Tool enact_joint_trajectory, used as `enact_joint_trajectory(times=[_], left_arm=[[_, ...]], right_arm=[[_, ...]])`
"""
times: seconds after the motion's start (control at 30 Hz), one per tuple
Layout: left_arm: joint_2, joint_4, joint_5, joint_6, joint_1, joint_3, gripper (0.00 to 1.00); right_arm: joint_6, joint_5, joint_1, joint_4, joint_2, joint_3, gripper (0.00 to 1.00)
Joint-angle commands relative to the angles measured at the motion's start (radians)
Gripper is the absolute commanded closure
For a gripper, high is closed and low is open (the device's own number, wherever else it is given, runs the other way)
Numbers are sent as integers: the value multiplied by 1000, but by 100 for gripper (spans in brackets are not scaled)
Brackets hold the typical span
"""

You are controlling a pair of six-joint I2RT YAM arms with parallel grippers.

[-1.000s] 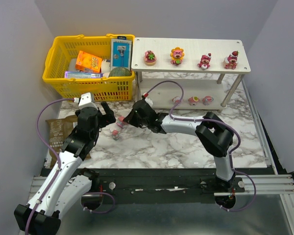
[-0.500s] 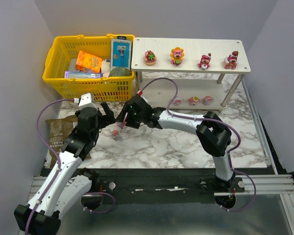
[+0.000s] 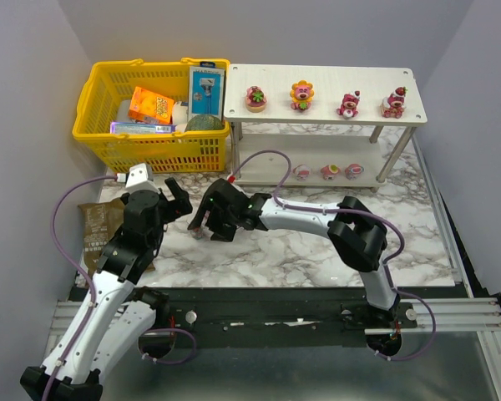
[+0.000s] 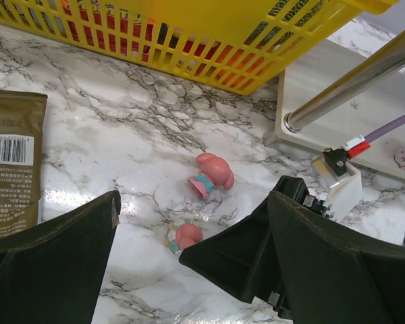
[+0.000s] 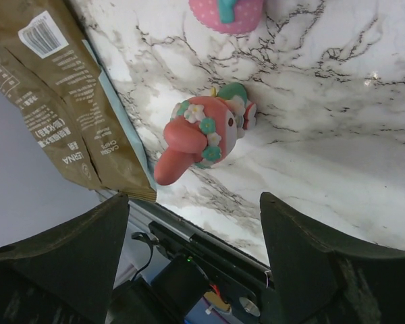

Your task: Place and organize the plastic toys onto the shelf

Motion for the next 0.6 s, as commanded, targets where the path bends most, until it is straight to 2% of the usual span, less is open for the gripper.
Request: enact_joint_trajectory(times=[0.0, 0.17, 0.57], left_arm=[[-16, -25, -30, -5, -5, 8, 1], [-16, -17, -23, -4, -5, 5, 1], [-12, -11, -20, 1, -5, 3, 1]], right_arm=[[55, 34, 10, -36, 39, 30, 15], [66, 126, 8, -11, 56, 43, 15], [65, 103, 3, 32, 113, 85, 17]])
